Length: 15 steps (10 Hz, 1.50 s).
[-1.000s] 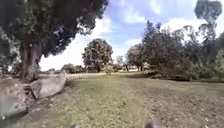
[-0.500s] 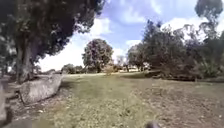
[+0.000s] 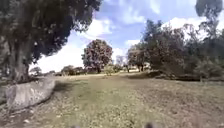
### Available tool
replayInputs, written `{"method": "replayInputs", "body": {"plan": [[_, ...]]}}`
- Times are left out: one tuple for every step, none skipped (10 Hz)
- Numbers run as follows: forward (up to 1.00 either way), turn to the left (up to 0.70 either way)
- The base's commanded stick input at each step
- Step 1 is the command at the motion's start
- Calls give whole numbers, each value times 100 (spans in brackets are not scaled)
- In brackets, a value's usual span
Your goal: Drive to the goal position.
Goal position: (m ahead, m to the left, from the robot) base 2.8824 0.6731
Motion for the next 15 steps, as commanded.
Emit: {"method": "replayInputs", "body": {"plan": [[70, 28], [70, 14], [70, 1], [70, 0], [70, 0], [70, 0], [70, 0], [70, 0], [70, 0], [70, 0], [70, 0], [70, 0], [70, 0], [70, 0], [70, 0]]}}
